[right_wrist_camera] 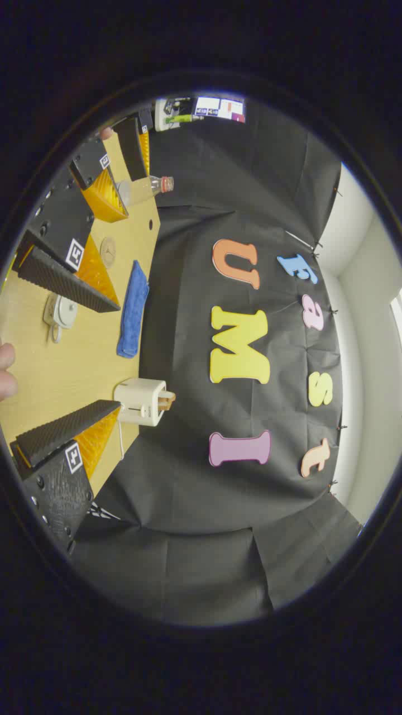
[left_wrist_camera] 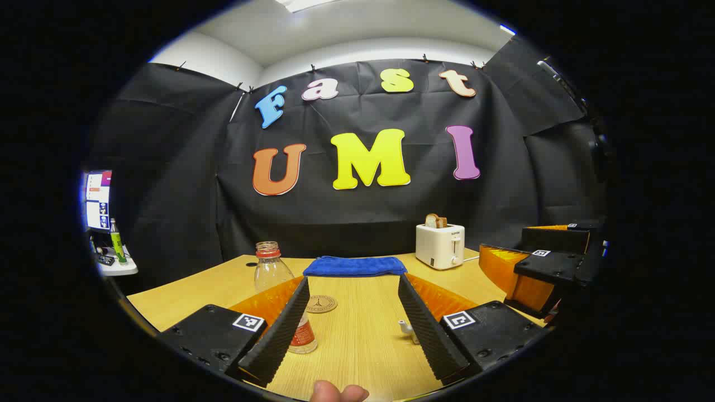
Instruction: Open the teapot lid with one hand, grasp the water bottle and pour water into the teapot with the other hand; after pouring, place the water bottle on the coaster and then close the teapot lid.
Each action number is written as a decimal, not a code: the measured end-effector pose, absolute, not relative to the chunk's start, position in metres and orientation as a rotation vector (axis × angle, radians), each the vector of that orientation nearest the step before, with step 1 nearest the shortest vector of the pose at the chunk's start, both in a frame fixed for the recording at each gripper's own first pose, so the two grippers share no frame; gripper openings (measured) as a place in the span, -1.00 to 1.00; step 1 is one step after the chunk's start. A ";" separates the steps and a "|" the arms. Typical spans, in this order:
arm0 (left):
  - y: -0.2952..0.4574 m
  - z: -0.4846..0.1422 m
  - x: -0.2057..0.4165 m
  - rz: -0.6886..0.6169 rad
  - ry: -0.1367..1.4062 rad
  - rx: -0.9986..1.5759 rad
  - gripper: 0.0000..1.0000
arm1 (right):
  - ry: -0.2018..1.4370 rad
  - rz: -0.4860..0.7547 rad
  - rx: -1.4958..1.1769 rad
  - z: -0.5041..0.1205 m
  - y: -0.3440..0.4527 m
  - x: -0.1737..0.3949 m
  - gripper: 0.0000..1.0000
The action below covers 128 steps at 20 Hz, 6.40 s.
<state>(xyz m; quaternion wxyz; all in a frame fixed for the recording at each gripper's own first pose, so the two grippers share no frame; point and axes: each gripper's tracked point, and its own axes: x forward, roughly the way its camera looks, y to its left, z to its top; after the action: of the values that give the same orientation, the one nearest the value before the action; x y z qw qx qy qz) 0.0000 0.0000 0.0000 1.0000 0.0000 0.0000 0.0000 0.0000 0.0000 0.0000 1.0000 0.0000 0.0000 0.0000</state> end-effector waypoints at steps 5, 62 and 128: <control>0.007 0.001 -0.001 0.013 0.006 -0.030 0.99 | 0.000 -0.002 0.005 -0.002 0.001 0.000 0.94; 0.059 -0.026 -0.029 0.045 0.097 -0.018 0.99 | 0.203 0.133 -0.132 -0.112 0.068 0.087 -0.99; 0.101 -0.039 0.049 0.119 0.294 1.404 0.52 | 0.181 0.220 0.013 -0.094 -0.052 0.031 -1.00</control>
<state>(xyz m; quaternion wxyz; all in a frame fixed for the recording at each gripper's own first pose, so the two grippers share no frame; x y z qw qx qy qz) 0.0495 0.1011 -0.0387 0.7520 0.6429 0.1347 0.0543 0.0308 -0.0521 -0.0942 0.9898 0.0064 0.0904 0.1096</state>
